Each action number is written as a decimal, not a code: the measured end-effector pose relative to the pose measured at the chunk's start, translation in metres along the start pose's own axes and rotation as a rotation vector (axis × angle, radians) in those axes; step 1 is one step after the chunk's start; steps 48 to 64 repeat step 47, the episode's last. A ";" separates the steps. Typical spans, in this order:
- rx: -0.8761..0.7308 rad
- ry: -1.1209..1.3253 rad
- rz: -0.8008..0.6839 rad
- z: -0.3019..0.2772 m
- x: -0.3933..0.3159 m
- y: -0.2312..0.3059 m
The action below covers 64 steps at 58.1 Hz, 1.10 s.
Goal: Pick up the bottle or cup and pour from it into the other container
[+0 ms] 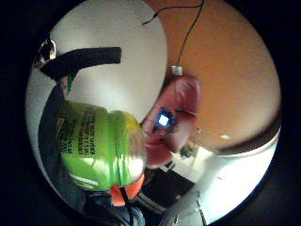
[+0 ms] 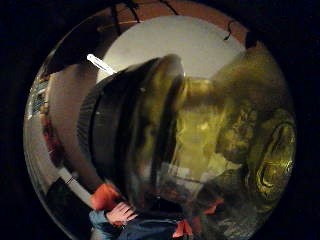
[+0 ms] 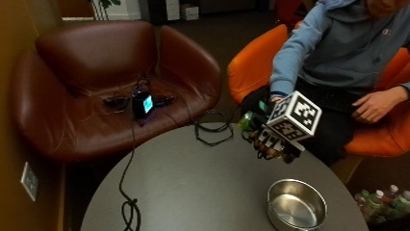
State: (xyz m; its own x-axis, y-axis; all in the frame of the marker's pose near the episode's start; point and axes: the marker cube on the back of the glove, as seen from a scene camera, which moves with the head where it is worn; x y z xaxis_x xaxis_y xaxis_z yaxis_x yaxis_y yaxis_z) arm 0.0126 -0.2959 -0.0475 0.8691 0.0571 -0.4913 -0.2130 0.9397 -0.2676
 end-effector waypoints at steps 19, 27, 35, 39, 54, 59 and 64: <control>-0.025 0.537 0.058 -0.005 -0.083 -0.008; -0.025 0.536 0.064 -0.004 -0.093 -0.010; -0.021 0.528 0.098 -0.004 -0.090 -0.012; -0.030 0.520 0.102 -0.005 -0.087 -0.013; -0.037 0.511 0.107 -0.003 -0.085 -0.013; -0.037 0.511 0.107 -0.003 -0.085 -0.013; -0.037 0.511 0.107 -0.003 -0.085 -0.013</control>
